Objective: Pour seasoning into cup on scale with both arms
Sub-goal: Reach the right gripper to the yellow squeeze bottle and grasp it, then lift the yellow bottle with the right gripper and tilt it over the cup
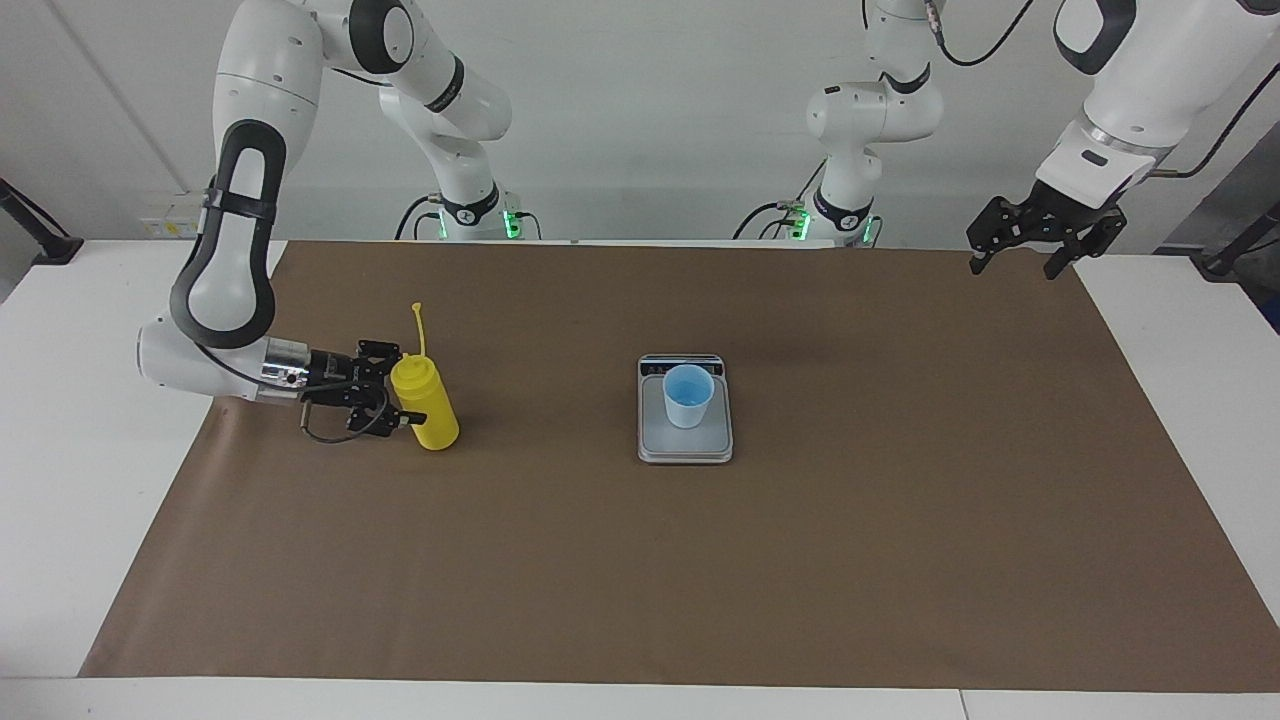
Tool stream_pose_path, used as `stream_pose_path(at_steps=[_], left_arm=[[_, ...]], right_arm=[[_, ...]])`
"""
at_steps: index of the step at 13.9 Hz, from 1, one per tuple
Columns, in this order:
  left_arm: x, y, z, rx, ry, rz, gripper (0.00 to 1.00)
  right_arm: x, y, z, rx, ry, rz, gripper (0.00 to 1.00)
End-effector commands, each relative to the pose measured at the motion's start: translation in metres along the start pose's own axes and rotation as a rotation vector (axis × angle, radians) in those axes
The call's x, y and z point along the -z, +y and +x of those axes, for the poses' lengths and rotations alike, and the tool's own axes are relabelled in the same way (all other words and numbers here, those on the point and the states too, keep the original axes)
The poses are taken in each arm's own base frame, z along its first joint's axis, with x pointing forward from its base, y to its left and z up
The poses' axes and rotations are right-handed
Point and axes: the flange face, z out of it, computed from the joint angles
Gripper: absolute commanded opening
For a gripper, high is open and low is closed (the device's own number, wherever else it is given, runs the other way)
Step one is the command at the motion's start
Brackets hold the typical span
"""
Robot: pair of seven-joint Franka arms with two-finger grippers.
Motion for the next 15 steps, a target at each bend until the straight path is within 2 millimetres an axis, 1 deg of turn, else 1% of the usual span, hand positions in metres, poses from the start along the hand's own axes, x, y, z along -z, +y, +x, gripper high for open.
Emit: stream_pose_path(at_steps=[1,2,3,6,8,9,10,11,12,15], left_arm=[[0.000,-0.001,-0.005,-0.010,-0.010,-0.015,1.00],[0.001,-0.001,-0.005,-0.010,-0.008,-0.015,1.00],[0.000,-0.002,-0.005,-0.009,-0.010,-0.015,1.00],[-0.001,-0.001,-0.004,-0.010,-0.011,-0.015,1.00],[0.000,-0.001,-0.005,-0.010,-0.010,-0.015,1.00],[0.001,-0.002,-0.005,-0.009,-0.008,-0.015,1.00],[0.000,-0.002,-0.005,-0.009,-0.010,-0.015,1.00],[0.001,-0.001,-0.005,-0.010,-0.008,-0.015,1.00],[0.000,-0.001,-0.005,-0.010,-0.010,-0.015,1.00],[0.000,-0.002,-0.005,-0.009,-0.010,-0.015,1.00]], right_arm=[[0.001,0.001,-0.013,0.030,-0.021,0.034,0.00],[0.002,-0.001,-0.014,0.028,-0.008,0.044,0.00],[0.002,-0.005,-0.022,0.038,0.000,0.047,0.00],[-0.010,-0.021,-0.060,0.000,0.063,0.065,0.00],[-0.032,-0.035,-0.101,-0.023,0.118,0.063,0.00],[-0.047,-0.043,-0.119,-0.048,0.146,0.071,0.00],[-0.066,-0.050,-0.138,-0.060,0.178,0.076,0.00],[-0.083,-0.055,-0.150,-0.068,0.223,0.072,0.00],[-0.092,-0.060,-0.162,-0.081,0.279,0.079,0.00],[-0.135,-0.074,-0.197,-0.131,0.394,0.118,0.00]])
